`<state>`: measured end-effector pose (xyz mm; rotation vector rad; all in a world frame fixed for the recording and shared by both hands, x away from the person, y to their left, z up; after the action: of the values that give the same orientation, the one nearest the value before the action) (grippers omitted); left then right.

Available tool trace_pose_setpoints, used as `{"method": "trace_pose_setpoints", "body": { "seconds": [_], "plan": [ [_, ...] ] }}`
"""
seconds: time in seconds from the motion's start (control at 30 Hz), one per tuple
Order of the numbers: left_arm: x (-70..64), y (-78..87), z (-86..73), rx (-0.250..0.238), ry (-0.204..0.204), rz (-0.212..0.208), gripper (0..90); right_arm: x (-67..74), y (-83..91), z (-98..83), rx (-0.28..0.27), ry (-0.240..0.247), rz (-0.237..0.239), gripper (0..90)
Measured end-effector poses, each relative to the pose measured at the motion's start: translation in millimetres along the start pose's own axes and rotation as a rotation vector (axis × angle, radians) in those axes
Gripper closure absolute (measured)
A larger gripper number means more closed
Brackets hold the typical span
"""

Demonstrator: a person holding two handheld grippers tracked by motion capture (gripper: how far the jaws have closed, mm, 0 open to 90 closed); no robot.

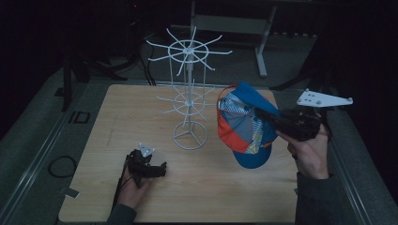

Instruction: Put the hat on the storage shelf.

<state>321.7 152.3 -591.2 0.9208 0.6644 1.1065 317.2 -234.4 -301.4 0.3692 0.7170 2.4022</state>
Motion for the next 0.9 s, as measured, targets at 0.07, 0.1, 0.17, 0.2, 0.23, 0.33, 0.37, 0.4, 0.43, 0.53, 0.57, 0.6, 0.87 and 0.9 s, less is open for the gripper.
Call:
{"method": "trace_pose_setpoints", "body": {
  "seconds": [0.07,0.1,0.17,0.2,0.23,0.33,0.37,0.4,0.43,0.53,0.57,0.6,0.87,0.9],
  "plan": [
    [0.0,0.0,0.0,0.0,0.0,0.0,1.4,0.2,0.6,0.3,-0.002,-0.001,0.002,87.1],
    [0.0,0.0,0.0,0.0,0.0,0.0,1.4,0.1,0.7,0.4,-0.003,-0.001,0.001,87.2],
    [0.1,0.1,-0.1,0.002,-0.001,0.0,1.4,0.0,0.8,0.8,-0.005,0.0,0.001,87.1],
    [0.1,0.1,-0.1,0.001,-0.001,0.0,1.4,0.1,0.9,1.1,-0.006,0.0,0.001,87.1],
    [0.1,0.1,-0.1,0.002,-0.002,0.0,1.4,0.3,1.1,1.4,-0.007,0.001,0.001,87.1],
    [0.0,0.1,-0.1,0.002,-0.001,0.0,1.4,1.0,2.1,3.0,-0.009,0.006,0.0,87.1],
    [0.1,0.1,-0.1,0.002,-0.001,0.0,1.4,1.2,2.6,3.9,-0.01,0.008,-0.001,87.1],
    [0.0,0.0,-0.1,0.001,-0.001,0.0,1.4,1.6,3.1,4.8,-0.011,0.011,-0.003,87.1],
    [0.0,0.0,-0.1,0.001,-0.001,0.0,1.4,2.2,3.7,5.8,-0.011,0.012,-0.002,87.1],
    [0.0,0.0,-0.1,0.001,-0.001,0.0,1.4,3.7,4.8,8.6,-0.013,0.018,-0.005,87.1],
    [0.0,0.1,-0.1,0.001,-0.001,0.0,1.4,3.9,5.2,9.3,-0.014,0.021,-0.005,87.1],
    [0.0,0.1,-0.1,0.001,-0.001,0.0,1.4,4.3,5.4,9.9,-0.015,0.021,-0.005,87.1],
    [0.0,0.1,-0.1,0.001,-0.001,0.0,1.4,4.5,6.3,11.5,-0.024,0.026,-0.005,86.9],
    [0.0,0.1,-0.1,0.001,-0.001,0.0,1.4,4.4,6.5,11.6,-0.026,0.026,-0.005,86.9]
  ]
}}
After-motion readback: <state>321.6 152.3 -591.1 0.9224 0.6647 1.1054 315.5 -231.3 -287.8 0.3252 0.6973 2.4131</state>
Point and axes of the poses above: each handheld gripper's, and its own axes: y roughly backward along the jaws, z roughly out of its top, x roughly to its left, the point moved 3 cm from there along -y, roughly forward along the jaws, and after that the axes turned 15 degrees about x, right-handed, at the moved point
